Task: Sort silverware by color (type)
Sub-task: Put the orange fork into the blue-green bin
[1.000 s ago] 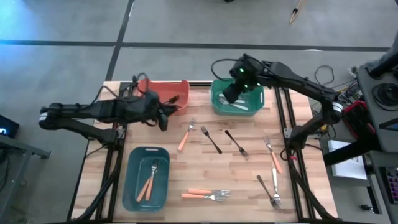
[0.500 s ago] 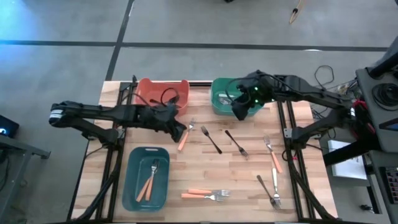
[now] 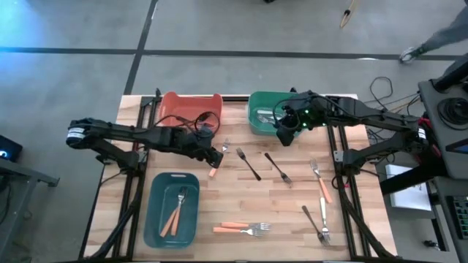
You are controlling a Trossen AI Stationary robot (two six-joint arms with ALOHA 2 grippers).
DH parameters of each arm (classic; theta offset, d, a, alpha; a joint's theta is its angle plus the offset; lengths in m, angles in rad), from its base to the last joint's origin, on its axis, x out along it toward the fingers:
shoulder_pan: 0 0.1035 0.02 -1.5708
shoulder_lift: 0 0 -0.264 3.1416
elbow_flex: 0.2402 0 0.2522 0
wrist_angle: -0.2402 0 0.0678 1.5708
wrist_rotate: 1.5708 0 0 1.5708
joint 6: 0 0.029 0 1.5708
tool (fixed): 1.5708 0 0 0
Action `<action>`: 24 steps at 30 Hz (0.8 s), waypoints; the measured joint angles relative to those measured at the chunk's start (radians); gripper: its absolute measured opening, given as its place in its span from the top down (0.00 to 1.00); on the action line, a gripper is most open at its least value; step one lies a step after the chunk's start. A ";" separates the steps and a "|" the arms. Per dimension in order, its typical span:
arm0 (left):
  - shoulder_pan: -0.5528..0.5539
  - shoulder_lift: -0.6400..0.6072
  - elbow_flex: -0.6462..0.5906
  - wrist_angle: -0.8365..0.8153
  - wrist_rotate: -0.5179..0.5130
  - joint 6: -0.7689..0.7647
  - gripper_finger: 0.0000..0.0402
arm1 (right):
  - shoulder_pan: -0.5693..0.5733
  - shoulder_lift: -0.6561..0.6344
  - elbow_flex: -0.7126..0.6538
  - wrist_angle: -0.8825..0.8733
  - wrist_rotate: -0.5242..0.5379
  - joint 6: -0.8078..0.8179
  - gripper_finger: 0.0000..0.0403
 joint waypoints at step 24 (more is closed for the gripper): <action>-0.055 0.172 0.012 -0.038 0.074 -0.201 0.90 | 0.005 -0.029 -0.110 0.098 -0.003 0.017 0.85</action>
